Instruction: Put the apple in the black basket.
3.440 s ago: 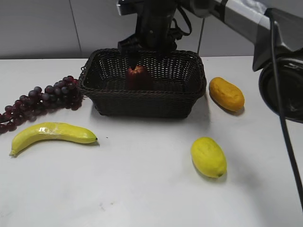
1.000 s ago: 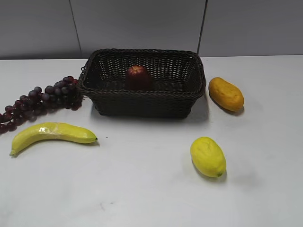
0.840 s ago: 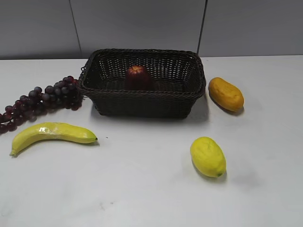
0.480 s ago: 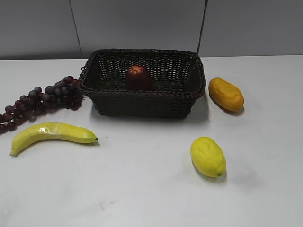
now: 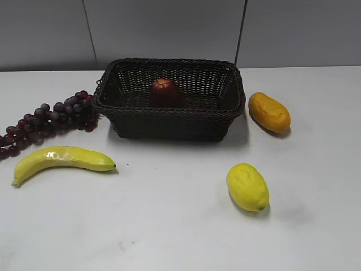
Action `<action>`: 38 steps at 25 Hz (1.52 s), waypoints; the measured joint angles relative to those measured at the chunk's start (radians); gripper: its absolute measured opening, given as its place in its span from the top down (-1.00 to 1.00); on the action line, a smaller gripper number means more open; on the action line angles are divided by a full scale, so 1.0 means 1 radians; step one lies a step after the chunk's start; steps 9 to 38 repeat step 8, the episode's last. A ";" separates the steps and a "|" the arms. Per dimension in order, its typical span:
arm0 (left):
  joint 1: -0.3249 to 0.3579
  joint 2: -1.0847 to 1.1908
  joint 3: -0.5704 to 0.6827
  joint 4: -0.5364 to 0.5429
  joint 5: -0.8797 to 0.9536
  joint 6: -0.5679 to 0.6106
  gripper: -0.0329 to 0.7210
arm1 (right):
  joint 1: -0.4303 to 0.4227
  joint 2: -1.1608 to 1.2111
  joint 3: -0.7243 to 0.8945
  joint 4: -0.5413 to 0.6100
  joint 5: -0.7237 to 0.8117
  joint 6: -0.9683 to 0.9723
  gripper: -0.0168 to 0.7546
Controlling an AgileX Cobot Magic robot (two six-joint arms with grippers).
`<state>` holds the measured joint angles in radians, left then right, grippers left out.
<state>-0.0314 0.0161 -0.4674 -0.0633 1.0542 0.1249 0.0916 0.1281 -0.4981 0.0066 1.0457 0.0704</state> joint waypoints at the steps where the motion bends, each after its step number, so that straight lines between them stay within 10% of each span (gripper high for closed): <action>1: 0.000 0.000 0.000 0.000 0.000 0.000 0.28 | 0.000 -0.022 0.000 0.000 0.000 0.000 -0.58; 38: 0.000 0.000 0.000 0.000 -0.001 0.000 0.28 | 0.000 -0.122 0.001 0.000 0.001 -0.001 -0.58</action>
